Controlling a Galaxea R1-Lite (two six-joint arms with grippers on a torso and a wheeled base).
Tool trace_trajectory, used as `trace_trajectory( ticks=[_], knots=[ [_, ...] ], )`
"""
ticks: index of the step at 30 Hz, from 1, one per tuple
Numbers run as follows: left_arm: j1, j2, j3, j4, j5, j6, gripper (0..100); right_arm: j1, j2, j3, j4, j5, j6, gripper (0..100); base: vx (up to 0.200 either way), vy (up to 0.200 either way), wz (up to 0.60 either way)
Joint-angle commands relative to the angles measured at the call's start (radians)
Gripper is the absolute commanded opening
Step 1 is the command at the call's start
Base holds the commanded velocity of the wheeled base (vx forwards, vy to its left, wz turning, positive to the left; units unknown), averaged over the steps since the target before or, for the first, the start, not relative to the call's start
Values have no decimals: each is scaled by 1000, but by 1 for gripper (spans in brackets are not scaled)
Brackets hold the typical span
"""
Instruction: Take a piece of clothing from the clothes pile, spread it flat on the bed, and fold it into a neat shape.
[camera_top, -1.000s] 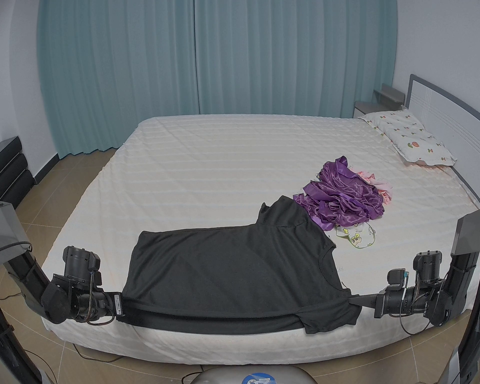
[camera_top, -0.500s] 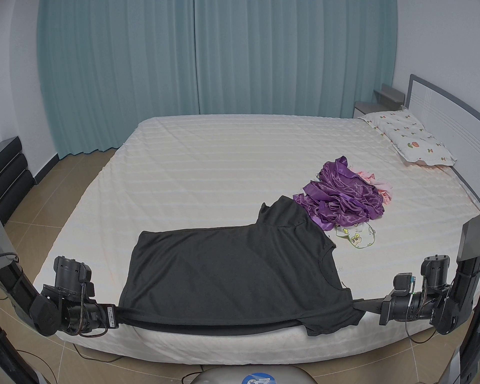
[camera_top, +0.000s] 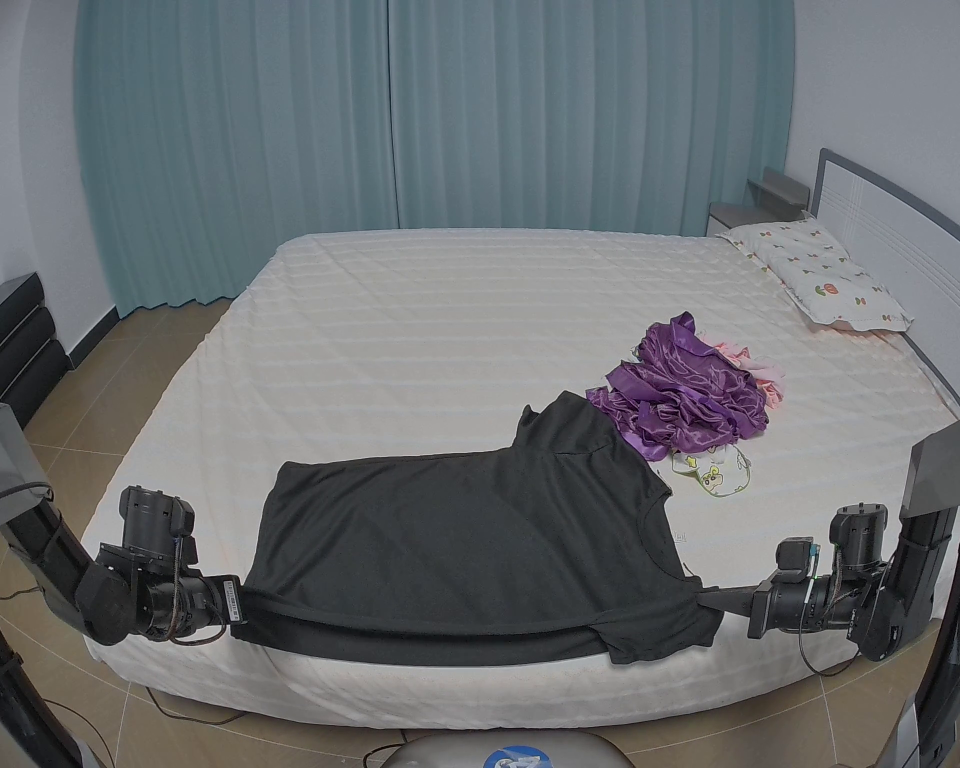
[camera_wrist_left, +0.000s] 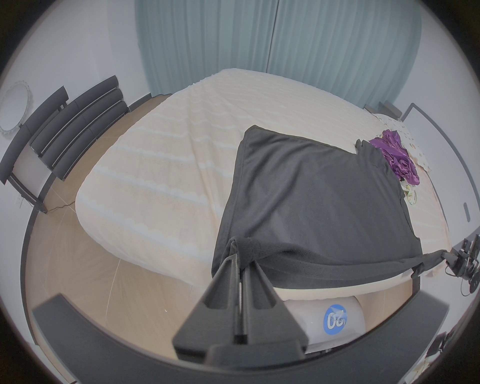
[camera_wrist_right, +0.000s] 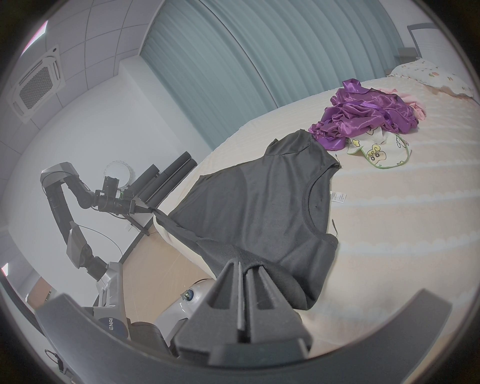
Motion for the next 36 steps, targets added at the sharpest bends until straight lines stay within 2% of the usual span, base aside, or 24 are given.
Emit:
trace_trajectory(
  ticks=[1, 14, 22, 25, 31, 36],
  knots=[
    [0, 94, -57, -4, 1, -27, 0, 18, 26, -53, 2, -3, 43, 0, 0, 0, 0],
    [3, 191, -181, 0, 4, -103, 0, 16, 92, -149, 12, -17, 88, 0, 0, 0, 0],
    [17, 211, -215, 3, 4, -106, 0, 15, 102, -169, 12, -18, 94, 0, 0, 0, 0],
    [17, 226, -227, 3, 4, -106, 0, 21, 108, -192, 2, -35, 167, 0, 0, 0, 0],
    [20, 255, -252, 2, 4, -112, 0, 24, 125, -218, 3, -43, 181, 0, 0, 0, 0],
    [20, 270, -280, 2, 6, -166, 0, 19, 145, -226, 0, -54, 186, 0, 0, 0, 0]
  ],
)
